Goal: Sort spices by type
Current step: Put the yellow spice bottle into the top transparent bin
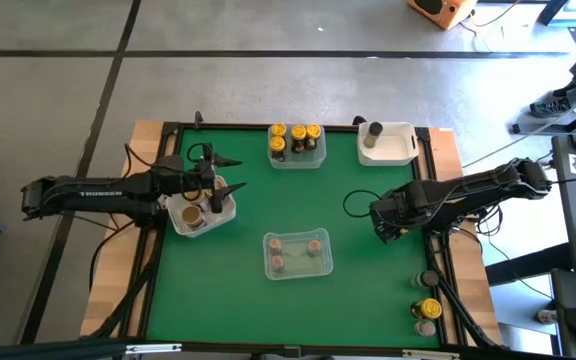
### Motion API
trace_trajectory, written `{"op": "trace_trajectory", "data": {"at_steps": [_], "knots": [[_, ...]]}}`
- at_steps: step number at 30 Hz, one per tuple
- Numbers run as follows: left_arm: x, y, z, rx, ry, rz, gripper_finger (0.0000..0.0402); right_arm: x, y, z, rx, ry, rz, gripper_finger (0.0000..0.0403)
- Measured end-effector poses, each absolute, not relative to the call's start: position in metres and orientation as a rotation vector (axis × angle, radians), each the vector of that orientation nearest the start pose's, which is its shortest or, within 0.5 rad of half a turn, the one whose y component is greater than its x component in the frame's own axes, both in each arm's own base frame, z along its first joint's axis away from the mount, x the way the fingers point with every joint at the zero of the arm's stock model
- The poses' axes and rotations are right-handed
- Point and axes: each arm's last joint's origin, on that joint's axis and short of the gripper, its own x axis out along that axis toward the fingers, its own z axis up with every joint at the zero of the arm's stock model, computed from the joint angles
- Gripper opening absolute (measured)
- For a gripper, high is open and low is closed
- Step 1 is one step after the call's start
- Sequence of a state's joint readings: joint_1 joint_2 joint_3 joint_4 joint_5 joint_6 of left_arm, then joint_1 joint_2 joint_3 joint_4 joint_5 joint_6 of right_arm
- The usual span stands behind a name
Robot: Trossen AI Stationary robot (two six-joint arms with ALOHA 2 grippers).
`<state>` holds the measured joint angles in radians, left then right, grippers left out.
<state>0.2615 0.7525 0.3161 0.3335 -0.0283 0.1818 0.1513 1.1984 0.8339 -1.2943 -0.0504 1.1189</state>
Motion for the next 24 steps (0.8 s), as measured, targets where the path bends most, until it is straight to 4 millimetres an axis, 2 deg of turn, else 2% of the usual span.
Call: {"op": "trace_trajectory", "data": {"at_steps": [7,12,19,24], "knots": [[0.165,0.045,0.225,0.169,0.129,0.280,0.0285,0.184,0.023,0.263,0.636,1.284,-0.738,0.0240],[0.165,0.045,0.225,0.169,0.129,0.280,0.0285,0.199,0.013,0.290,0.563,1.098,-0.709,0.0238],[0.165,0.045,0.225,0.169,0.129,0.280,0.0285,0.232,-0.009,0.315,0.451,0.897,-0.631,0.0240],[0.165,0.045,0.225,0.169,0.129,0.280,0.0285,0.262,-0.034,0.328,0.352,0.873,-0.612,0.0238]]}}
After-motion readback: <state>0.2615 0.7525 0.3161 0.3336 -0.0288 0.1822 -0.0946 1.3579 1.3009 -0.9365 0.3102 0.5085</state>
